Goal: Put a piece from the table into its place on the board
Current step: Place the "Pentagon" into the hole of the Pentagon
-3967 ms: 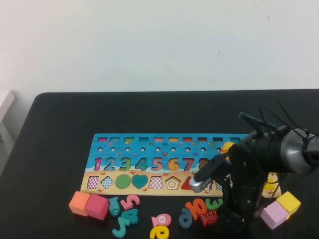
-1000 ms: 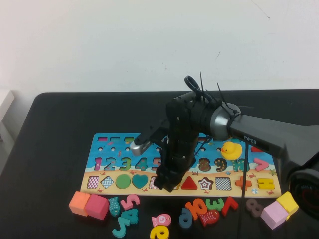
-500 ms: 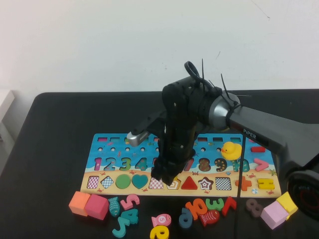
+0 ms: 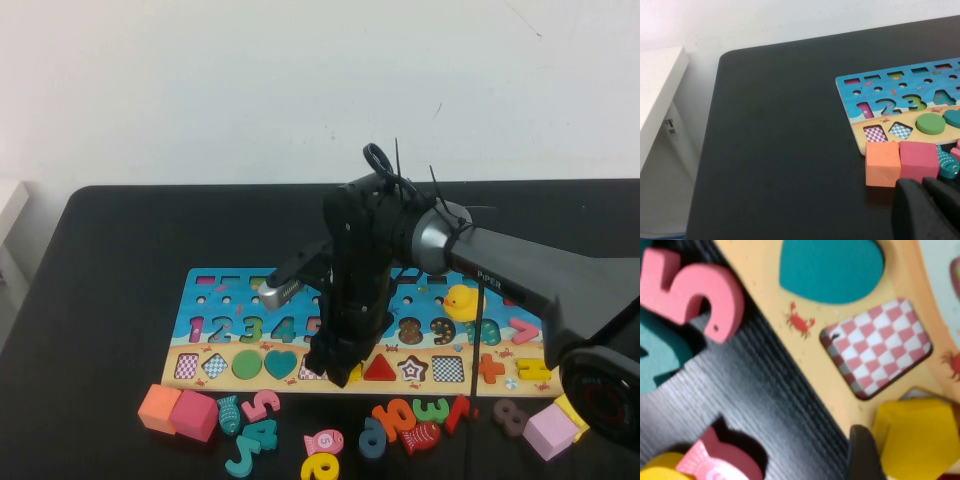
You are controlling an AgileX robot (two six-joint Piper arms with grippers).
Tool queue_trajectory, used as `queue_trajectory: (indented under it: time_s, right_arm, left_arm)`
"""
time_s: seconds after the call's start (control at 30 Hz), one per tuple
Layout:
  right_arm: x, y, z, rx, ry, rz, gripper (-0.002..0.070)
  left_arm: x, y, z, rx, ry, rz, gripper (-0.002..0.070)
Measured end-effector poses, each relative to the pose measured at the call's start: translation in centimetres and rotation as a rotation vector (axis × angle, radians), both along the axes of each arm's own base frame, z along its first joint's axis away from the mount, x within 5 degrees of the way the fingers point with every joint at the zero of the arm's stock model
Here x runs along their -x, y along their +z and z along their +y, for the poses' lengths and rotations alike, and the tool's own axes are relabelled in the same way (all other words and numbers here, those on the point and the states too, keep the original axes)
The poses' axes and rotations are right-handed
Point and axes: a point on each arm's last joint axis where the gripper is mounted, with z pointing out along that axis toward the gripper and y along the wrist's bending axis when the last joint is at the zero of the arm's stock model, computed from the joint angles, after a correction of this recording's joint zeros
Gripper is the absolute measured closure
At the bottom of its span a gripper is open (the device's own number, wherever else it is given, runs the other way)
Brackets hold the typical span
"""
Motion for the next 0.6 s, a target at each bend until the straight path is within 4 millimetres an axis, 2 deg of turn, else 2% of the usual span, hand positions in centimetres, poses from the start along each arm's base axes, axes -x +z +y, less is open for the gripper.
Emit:
queue_trajectory:
  time_s: [0.3,0.43,0.5,0.6]
  right_arm:
    - [-0.2,0.2,0.1,-0.005,-0.014,-0.019,0.0212]
    - [-0.6,1.6,0.2,-0.004,-0.031,-0.035,0.0216]
    - [-0.8,2.4,0.4,-0.019,-0.034,-0.053,0.0239]
    - [-1.0,3.3,0.6,-0.035,-0.031,-0.073,0.0327]
  left_arm:
    - [0.0,0.0,0.0,0.0,0.0,0.0,0.0678]
    - [0.0,0.0,0.0,0.0,0.0,0.0,0.0678]
    - [0.0,0.0,0.0,0.0,0.0,0.0,0.0678]
    - [0.0,0.0,0.0,0.0,0.0,0.0,0.0678]
